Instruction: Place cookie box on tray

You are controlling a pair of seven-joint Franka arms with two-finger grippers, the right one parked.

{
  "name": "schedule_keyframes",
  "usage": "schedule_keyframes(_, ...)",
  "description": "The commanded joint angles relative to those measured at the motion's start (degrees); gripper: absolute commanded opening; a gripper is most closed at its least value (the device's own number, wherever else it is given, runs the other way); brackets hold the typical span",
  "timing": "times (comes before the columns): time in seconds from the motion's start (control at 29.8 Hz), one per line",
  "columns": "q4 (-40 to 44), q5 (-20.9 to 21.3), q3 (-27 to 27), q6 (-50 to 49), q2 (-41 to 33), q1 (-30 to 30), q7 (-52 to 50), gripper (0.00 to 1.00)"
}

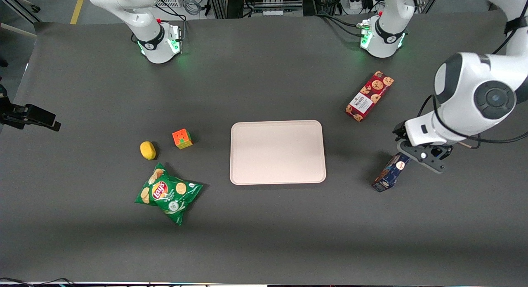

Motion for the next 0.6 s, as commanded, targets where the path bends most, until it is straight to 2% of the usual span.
schedule_keyframes(0.0, -0.67, 2.27, -0.06, 4.05, 1.90, -0.01, 1.21, 1.00)
schedule_keyframes(0.37, -1.89, 2.80, 0.38, 9.15, 4.80, 0.34, 1.74, 1.00)
schedule_keyframes(0.57, -5.24, 2.80, 0.91, 16.35, 6.03, 0.34, 2.09, 1.00)
